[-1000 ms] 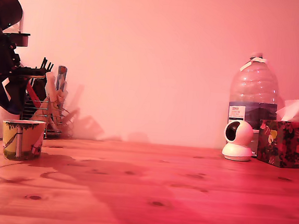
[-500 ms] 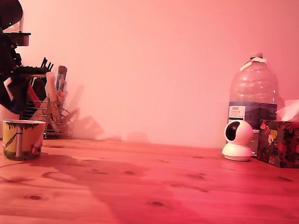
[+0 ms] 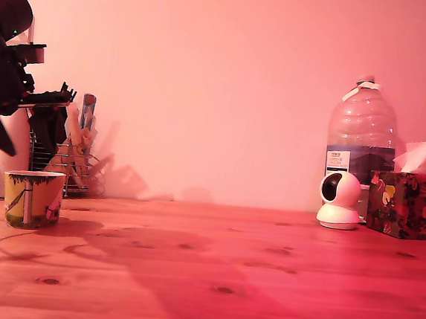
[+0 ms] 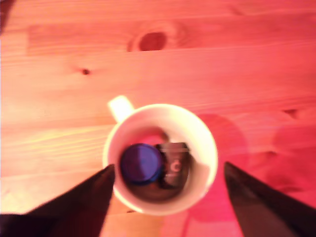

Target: Pick up the coffee capsules from the table one by one and drop them inside the nearest coffee cup

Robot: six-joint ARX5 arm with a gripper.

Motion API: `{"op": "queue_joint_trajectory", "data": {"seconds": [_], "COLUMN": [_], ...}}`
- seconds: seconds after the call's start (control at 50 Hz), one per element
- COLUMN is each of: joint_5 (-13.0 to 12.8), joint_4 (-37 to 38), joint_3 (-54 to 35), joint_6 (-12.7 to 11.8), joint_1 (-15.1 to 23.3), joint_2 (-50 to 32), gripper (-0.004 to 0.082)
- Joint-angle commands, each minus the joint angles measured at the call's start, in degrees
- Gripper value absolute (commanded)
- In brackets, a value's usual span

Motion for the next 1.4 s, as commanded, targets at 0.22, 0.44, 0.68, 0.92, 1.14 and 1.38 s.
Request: {"op": "queue_joint_trajectory", "data": {"seconds": [0.22,0.44,0.68,0.92,1.14,1.38], "joint_5": [2.4,2.2,2.2,2.2,2.2,2.1], "joint_4": [2.5,2.8,1.4,5.5,9.2,12.6], "joint_3": [0.2,0.2,-0.4,-10.2,-21.4,-31.7], "joint_6": [0.4,0.4,0.4,0.3,-0.1,-0.1], "joint_1": [-1.7,-2.7,-4.2,-5.8,-5.9,-5.7], "joint_2": [-6.1,-10.4,-14.0,-23.0,-33.7,-44.7], "gripper": [-0.0014,-0.0014,-0.0014,-0.0014,-0.0014,-0.0014]}}
